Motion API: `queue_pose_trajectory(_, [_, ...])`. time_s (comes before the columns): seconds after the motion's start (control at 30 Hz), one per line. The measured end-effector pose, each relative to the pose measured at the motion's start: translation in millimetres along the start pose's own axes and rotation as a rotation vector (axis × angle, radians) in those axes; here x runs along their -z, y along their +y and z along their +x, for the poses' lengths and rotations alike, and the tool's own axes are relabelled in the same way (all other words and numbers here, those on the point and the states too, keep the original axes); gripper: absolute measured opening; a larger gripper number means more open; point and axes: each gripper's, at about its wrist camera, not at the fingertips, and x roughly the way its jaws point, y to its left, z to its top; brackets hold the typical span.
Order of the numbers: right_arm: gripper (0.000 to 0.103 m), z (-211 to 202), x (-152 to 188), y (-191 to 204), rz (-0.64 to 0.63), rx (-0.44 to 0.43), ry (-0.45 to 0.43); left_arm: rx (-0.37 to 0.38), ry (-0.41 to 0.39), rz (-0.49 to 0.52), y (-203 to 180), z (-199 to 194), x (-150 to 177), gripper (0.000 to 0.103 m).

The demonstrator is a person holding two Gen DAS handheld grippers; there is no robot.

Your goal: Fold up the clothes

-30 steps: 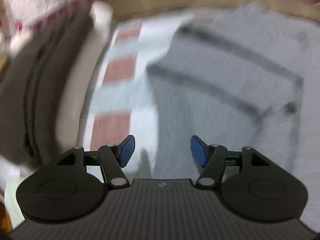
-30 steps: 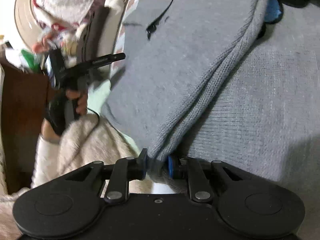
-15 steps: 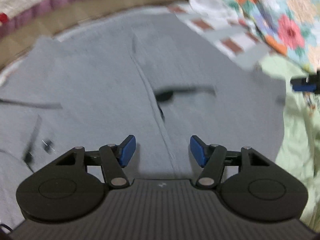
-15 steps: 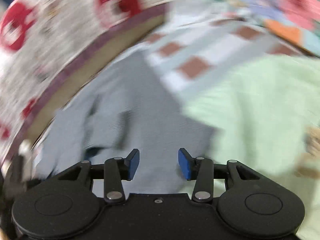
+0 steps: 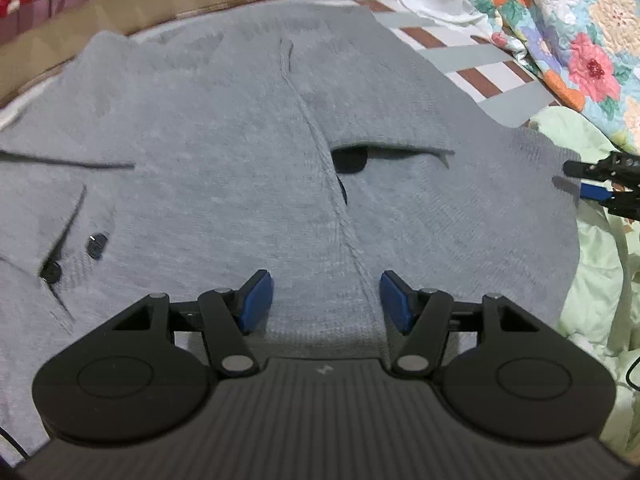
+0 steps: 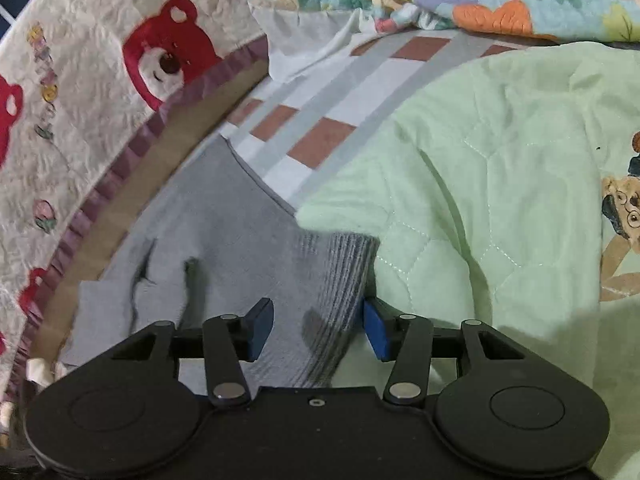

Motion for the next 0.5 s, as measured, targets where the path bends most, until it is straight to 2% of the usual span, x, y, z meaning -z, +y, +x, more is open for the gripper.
queue_pose_trajectory(0.03, [0.053,3.1,1.0,2.2,-0.036,-0.007,-0.020,-0.022,-0.022,-0.007,1.6,-4.2,-1.5,0.060])
queue_pose_trajectory(0.07, [0.014,3.2,2.4,4.7,-0.094,-0.015,-0.024,-0.051,-0.048,-0.026,4.8,-8.8,-2.9,0.060])
queue_pose_trajectory(0.1, [0.010,-1.9,3.2,13.4,-0.153,-0.026,-0.042,-0.080,-0.075,-0.046,8.1,-13.5,-4.3,0.060])
queue_pose_trajectory(0.17, [0.010,-15.1,4.3,35.6,-0.264,-0.048,-0.093,-0.118,-0.110,-0.098,21.0,-19.3,-6.9,0.060])
queue_pose_trajectory(0.23, [0.010,-29.4,-1.4,59.4,-0.318,-0.119,-0.124,-0.122,-0.101,-0.175,41.0,-19.7,-8.1,0.060])
queue_pose_trajectory(0.4, [0.010,-23.4,-12.0,99.3,-0.377,-0.226,-0.114,-0.049,-0.021,-0.331,77.1,-9.5,-2.1,0.060])
queue_pose_trajectory(0.47, [0.010,-13.8,-16.0,116.6,-0.322,-0.334,-0.053,-0.040,-0.024,-0.368,86.9,-10.7,0.2,0.060])
queue_pose_trajectory(0.5, [0.010,-16.1,-14.8,138.5,-0.351,-0.416,-0.033,-0.038,-0.035,-0.381,91.8,-12.8,0.8,0.060])
